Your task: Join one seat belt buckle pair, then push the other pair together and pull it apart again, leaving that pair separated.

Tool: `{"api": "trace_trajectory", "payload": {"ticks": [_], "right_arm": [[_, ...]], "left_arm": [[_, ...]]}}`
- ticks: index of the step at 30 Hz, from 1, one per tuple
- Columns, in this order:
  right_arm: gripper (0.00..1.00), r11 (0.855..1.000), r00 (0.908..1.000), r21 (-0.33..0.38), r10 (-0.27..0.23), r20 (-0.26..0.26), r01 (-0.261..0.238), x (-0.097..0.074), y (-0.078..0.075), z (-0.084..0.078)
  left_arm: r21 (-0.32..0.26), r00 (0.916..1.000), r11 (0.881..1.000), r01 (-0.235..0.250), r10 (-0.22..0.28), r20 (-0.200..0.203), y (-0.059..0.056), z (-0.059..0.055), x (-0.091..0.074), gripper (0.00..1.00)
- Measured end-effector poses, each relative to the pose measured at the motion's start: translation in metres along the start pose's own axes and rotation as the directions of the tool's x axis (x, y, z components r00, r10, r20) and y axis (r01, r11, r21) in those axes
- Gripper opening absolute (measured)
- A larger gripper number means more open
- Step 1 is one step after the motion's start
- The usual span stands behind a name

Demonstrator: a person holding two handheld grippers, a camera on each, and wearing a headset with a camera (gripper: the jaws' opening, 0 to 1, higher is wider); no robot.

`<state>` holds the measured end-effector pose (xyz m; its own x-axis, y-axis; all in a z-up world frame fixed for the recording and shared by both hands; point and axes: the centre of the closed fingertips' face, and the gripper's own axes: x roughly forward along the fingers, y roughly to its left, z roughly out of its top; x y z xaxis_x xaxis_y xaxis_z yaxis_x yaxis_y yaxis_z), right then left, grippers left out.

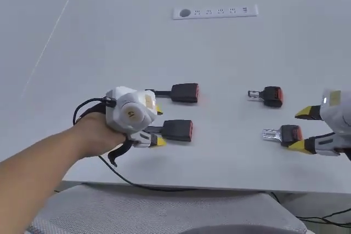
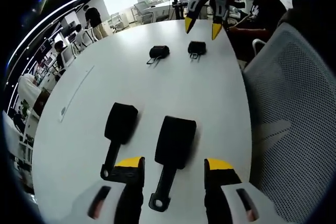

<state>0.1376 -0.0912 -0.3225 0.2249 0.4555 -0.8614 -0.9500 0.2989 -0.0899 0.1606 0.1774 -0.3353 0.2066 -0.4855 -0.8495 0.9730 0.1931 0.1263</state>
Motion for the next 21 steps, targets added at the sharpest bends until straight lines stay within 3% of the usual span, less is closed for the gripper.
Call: {"api": "trace_trajectory", "payload": {"ticks": [8, 15, 21], "right_arm": [[0.44, 1.0, 0.9993, -0.002, 0.018, -0.031, -0.018, 0.008, -0.008, -0.01], [0.43, 0.997, 0.9957, -0.043, 0.066, -0.065, -0.069, 0.018, -0.008, -0.017], [0.41, 0.992, 0.9883, -0.038, 0.115, -0.101, -0.119, 0.027, -0.006, -0.024]], "left_arm": [[0.041, 0.9981, 0.999, 0.027, -0.025, -0.055, 0.005, -0.01, 0.013, 0.44], [0.033, 0.9965, 0.997, 0.066, -0.065, -0.054, 0.005, -0.013, 0.02, 0.38], [0.043, 0.9946, 0.995, 0.09, -0.087, -0.056, 0.008, -0.01, 0.026, 0.38]]}}
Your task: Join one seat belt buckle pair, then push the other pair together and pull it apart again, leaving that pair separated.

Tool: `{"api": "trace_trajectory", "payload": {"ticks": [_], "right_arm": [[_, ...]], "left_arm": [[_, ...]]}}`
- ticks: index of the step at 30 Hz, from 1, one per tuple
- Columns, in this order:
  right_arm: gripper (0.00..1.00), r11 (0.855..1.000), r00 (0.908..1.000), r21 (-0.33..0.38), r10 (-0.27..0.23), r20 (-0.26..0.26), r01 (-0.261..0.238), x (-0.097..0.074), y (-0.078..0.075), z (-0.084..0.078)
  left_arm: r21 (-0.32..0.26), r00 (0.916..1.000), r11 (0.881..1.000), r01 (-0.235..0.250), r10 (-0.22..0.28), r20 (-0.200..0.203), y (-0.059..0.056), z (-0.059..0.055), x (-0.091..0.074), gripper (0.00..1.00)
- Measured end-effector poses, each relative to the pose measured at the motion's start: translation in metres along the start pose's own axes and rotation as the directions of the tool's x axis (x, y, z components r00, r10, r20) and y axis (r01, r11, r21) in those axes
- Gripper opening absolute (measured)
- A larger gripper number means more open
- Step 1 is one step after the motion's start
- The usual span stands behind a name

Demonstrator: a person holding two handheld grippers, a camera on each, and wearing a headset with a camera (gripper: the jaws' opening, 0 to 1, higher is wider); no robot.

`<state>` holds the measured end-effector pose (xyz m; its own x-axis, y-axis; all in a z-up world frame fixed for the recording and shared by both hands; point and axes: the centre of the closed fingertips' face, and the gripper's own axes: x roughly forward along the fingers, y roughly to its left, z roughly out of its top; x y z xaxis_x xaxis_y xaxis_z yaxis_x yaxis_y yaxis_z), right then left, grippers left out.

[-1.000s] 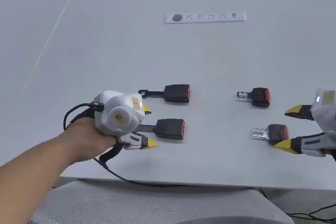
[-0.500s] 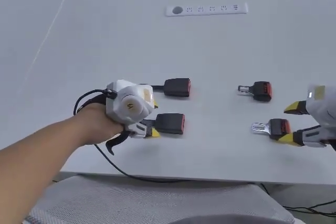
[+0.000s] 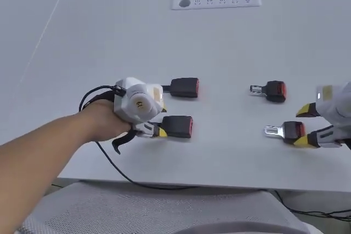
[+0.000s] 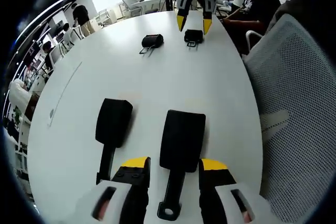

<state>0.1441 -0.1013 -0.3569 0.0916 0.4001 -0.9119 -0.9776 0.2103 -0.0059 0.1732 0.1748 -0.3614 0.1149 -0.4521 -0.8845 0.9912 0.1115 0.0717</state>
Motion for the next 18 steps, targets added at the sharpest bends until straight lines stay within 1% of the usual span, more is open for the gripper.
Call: {"api": "trace_trajectory", "payload": {"ticks": [2, 3, 4, 5, 11, 15, 18], "right_arm": [[0.41, 1.0, 0.9996, -0.007, 0.023, -0.017, -0.023, 0.003, 0.002, -0.003], [0.41, 0.999, 0.9992, -0.011, 0.031, -0.027, -0.031, 0.005, 0.003, -0.005], [0.41, 0.999, 0.999, -0.013, 0.035, -0.027, -0.036, 0.006, 0.003, -0.005], [0.41, 0.999, 0.9987, -0.013, 0.04, -0.031, -0.04, 0.008, 0.002, -0.005], [0.39, 0.998, 0.9969, -0.021, 0.066, -0.042, -0.067, 0.012, 0.001, -0.007], [0.37, 0.997, 0.9964, -0.03, 0.074, -0.041, -0.076, 0.014, -0.001, -0.006], [0.37, 0.996, 0.9961, -0.038, 0.078, -0.042, -0.079, 0.013, -0.002, -0.006]], "left_arm": [[0.01, 0.9998, 1.0, 0.014, -0.014, -0.011, -0.001, -0.001, 0.003, 0.38], [0.009, 0.999, 0.999, 0.032, -0.032, -0.03, -0.003, -0.004, 0.005, 0.38], [0.024, 0.9987, 0.999, 0.038, -0.037, -0.035, -0.004, -0.005, 0.006, 0.38], [0.063, 0.9987, 0.997, 0.043, -0.041, -0.029, -0.004, -0.003, 0.008, 0.37], [0.073, 0.9969, 0.995, 0.074, -0.072, -0.033, -0.007, -0.001, 0.013, 0.32], [0.076, 0.995, 0.993, 0.094, -0.091, -0.043, -0.007, 0.0, 0.014, 0.32], [0.082, 0.9943, 0.991, 0.102, -0.099, -0.041, -0.008, 0.0, 0.014, 0.32]]}}
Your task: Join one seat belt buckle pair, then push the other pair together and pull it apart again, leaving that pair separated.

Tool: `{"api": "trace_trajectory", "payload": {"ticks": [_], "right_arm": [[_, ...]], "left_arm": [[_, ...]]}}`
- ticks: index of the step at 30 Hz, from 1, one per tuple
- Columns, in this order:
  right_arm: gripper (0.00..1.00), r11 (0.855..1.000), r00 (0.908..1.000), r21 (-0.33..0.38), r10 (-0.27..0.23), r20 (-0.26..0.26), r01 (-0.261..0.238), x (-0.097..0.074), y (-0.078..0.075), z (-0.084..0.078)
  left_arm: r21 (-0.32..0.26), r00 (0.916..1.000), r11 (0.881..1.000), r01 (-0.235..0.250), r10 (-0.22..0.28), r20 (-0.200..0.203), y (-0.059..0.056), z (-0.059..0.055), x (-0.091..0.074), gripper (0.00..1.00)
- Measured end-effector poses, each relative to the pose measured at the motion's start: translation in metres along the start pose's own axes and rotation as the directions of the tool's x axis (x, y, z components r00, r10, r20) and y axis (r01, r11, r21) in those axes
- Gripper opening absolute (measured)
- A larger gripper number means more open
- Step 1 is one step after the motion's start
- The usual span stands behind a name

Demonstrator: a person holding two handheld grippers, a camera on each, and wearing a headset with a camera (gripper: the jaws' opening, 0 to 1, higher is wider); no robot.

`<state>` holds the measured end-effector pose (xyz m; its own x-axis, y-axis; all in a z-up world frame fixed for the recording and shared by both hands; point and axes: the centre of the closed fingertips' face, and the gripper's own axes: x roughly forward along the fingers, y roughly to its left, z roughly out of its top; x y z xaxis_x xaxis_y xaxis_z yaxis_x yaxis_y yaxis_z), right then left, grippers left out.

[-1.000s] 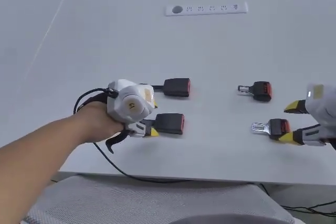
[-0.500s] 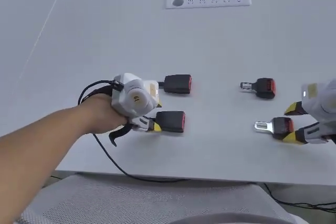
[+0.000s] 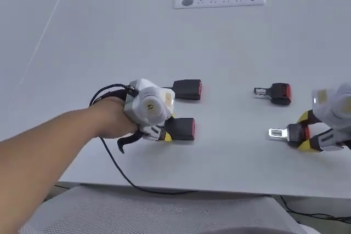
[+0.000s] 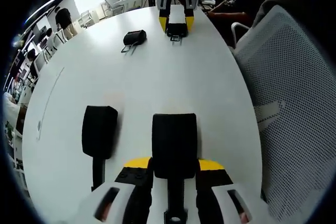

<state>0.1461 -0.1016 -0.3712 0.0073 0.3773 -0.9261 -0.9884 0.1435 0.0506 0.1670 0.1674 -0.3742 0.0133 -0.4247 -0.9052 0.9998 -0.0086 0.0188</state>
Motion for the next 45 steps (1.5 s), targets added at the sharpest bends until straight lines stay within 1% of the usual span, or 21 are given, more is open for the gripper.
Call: {"api": "trace_trajectory", "payload": {"ticks": [3, 5, 6, 10, 17, 19, 21, 24, 30, 35, 37, 39, 40, 42, 45], "right_arm": [[0.37, 1.0, 0.9999, -0.019, -0.002, -0.01, 0.002, 0.0, 0.0, 0.0], [0.37, 0.999, 0.9997, -0.04, -0.009, -0.021, 0.008, 0.001, 0.0, 0.0], [0.36, 0.999, 0.9996, -0.036, -0.013, -0.026, 0.012, 0.001, 0.0, 0.0], [0.36, 0.999, 0.9991, -0.021, -0.025, -0.034, 0.024, 0.001, -0.002, 0.0], [0.36, 0.999, 0.9989, -0.042, -0.034, -0.032, 0.032, 0.001, -0.002, 0.001], [0.36, 0.999, 0.9985, -0.032, -0.041, -0.037, 0.04, 0.002, -0.003, 0.002], [0.36, 0.999, 0.9985, -0.026, -0.047, -0.029, 0.046, 0.002, -0.003, 0.005], [0.36, 0.998, 0.9985, -0.024, -0.051, -0.022, 0.05, 0.004, -0.003, 0.01], [0.36, 0.998, 0.9986, -0.032, -0.053, -0.002, 0.053, 0.009, -0.004, 0.023], [0.36, 0.998, 0.9981, -0.026, -0.05, 0.037, 0.051, 0.017, -0.001, 0.04], [0.36, 0.998, 0.9971, -0.027, -0.051, 0.057, 0.052, 0.02, 0.001, 0.048], [0.36, 0.999, 0.9956, -0.014, -0.051, 0.079, 0.052, 0.023, 0.003, 0.057], [0.36, 0.999, 0.9939, -0.007, -0.05, 0.098, 0.051, 0.025, 0.005, 0.063], [0.36, 0.998, 0.9913, -0.004, -0.056, 0.119, 0.057, 0.029, 0.006, 0.072], [0.36, 0.998, 0.9893, -0.007, -0.057, 0.134, 0.059, 0.032, 0.008, 0.08]], "left_arm": [[-0.028, 1.0, 1.0, -0.002, 0.001, -0.009, 0.001, 0.0, 0.0, 0.32], [-0.019, 0.9999, 1.0, -0.002, 0.002, -0.017, 0.001, 0.0, 0.0, 0.32], [0.009, 0.9997, 1.0, -0.004, 0.004, -0.025, 0.0, 0.0, 0.001, 0.32], [0.013, 0.9995, 1.0, -0.006, 0.007, -0.032, 0.0, 0.0, 0.0, 0.32], [0.011, 0.9992, 1.0, -0.017, 0.017, -0.035, 0.001, -0.001, 0.0, 0.32], [0.014, 0.999, 1.0, -0.012, 0.013, -0.043, 0.001, 0.0, 0.001, 0.32], [0.023, 0.9983, 1.0, -0.006, 0.008, -0.057, 0.001, -0.001, 0.002, 0.32], [0.026, 0.9978, 1.0, -0.001, 0.003, -0.066, 0.002, -0.002, 0.002, 0.32], [0.027, 0.9983, 1.0, -0.006, 0.007, -0.057, 0.002, -0.001, 0.002, 0.32], [0.029, 0.9982, 1.0, -0.006, 0.007, -0.06, 0.003, -0.001, 0.003, 0.32], [0.025, 0.9986, 1.0, -0.005, 0.006, -0.053, 0.004, -0.001, 0.003, 0.32], [0.033, 0.999, 0.999, -0.002, 0.003, -0.044, 0.004, -0.002, 0.004, 0.32], [0.029, 0.9991, 1.0, -0.001, 0.002, -0.042, 0.004, -0.002, 0.004, 0.32], [0.029, 0.9991, 1.0, -0.001, 0.003, -0.042, 0.003, -0.002, 0.004, 0.32], [0.026, 0.999, 1.0, -0.003, 0.004, -0.045, 0.002, -0.002, 0.004, 0.32]]}}
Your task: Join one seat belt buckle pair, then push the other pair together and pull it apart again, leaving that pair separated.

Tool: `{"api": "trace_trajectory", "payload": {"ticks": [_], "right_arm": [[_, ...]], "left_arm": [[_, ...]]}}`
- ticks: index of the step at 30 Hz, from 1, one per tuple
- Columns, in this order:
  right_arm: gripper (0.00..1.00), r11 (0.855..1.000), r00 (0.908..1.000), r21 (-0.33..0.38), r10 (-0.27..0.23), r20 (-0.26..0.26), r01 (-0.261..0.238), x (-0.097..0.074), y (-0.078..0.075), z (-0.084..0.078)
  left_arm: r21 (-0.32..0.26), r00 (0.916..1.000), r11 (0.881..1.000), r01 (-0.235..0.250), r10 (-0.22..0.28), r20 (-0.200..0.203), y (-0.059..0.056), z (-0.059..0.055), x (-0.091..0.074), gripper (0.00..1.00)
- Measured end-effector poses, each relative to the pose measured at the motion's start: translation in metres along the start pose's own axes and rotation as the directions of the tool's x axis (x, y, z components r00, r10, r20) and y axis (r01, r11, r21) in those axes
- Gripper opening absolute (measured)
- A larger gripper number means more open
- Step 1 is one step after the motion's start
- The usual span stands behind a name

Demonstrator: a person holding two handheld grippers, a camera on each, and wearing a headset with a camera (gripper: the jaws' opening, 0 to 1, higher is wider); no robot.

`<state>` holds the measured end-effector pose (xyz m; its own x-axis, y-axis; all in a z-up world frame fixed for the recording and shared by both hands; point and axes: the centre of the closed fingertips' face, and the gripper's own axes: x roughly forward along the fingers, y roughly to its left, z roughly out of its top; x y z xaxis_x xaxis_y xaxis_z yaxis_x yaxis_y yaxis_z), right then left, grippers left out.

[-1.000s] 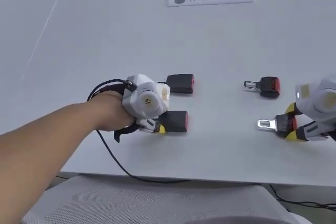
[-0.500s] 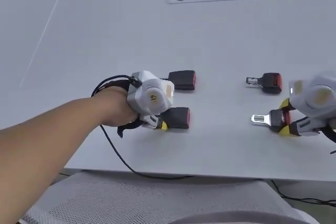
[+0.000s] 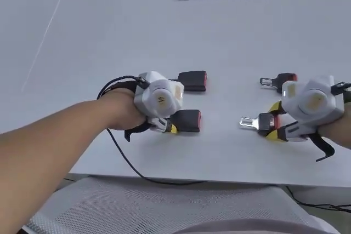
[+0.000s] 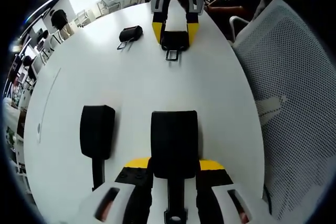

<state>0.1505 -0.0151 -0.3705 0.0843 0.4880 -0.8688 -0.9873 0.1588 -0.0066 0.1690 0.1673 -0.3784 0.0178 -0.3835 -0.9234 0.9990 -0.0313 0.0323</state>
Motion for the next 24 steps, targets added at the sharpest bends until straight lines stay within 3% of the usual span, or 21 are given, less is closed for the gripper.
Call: {"api": "trace_trajectory", "payload": {"ticks": [24], "right_arm": [[0.36, 0.999, 0.9958, -0.033, 0.016, 0.09, -0.013, 0.037, 0.007, 0.059]], "left_arm": [[-0.005, 0.9999, 1.0, -0.011, 0.011, -0.005, -0.004, -0.001, -0.001, 0.32]]}}
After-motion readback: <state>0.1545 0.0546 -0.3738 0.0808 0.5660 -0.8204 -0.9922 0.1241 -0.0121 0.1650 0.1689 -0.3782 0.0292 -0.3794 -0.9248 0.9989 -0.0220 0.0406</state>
